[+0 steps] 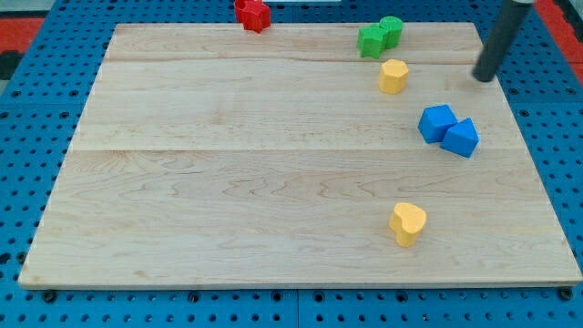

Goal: Place yellow hexagon to the bottom left of the red star

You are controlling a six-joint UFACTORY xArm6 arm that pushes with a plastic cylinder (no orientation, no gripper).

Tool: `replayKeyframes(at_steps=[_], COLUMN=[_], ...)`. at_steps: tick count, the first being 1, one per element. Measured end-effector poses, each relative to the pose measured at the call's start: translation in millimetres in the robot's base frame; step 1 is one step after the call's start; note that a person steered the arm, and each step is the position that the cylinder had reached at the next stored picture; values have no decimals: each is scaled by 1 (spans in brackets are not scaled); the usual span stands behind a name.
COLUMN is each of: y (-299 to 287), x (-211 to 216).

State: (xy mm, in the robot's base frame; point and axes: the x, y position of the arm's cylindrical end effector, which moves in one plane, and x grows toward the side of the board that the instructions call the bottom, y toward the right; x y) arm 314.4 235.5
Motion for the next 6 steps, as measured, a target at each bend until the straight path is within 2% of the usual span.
replayKeyframes(at_steps=[1, 2, 3, 4, 5, 6], y=[-131, -261, -289, -266, -337, -395], x=[4, 32, 25, -18, -1, 73])
